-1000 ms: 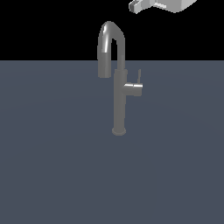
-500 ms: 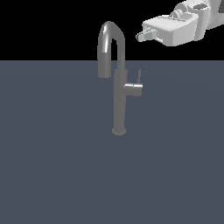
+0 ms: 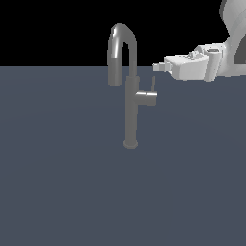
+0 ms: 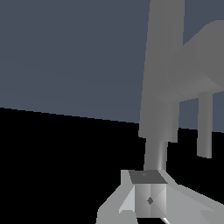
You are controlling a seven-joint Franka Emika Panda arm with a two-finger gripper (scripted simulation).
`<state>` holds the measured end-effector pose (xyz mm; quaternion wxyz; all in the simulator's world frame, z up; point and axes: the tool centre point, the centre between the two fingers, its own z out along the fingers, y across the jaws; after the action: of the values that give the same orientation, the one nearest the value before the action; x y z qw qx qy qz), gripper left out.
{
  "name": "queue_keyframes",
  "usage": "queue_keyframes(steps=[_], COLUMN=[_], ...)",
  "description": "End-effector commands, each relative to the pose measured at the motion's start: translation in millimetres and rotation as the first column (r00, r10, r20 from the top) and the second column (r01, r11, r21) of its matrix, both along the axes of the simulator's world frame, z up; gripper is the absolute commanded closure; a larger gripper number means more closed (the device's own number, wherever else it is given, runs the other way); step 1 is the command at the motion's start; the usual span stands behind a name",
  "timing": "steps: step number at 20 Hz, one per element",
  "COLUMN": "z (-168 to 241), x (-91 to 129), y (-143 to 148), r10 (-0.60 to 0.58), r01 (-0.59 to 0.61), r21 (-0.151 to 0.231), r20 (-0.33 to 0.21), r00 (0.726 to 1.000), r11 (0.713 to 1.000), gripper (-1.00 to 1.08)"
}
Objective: Turn on the faucet by rotating a designated handle.
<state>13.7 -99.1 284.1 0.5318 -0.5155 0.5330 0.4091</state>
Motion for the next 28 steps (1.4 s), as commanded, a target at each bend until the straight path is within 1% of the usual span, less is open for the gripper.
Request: queue_keyframes(steps=[1, 5, 10, 20, 28], z=[-12, -27, -36, -36, -26], x=[1, 1, 1, 1, -22], y=[-1, -1, 0, 1, 7], r10=[-0.042, -0.086, -0.114, -0.113, -0.113], r01=[0.043, 0.092, 0.125, 0.124, 0.124], r21=[0.042, 0.086, 0.114, 0.115, 0.115], r20=[-0.034, -0.075, -0.102, -0.101, -0.101], r00=[0.999, 0.993, 0.988, 0.988, 0.988], r11=[0.998, 0.992, 0.985, 0.986, 0.986], gripper=[1.08, 1.08, 1.08, 1.08, 1.08])
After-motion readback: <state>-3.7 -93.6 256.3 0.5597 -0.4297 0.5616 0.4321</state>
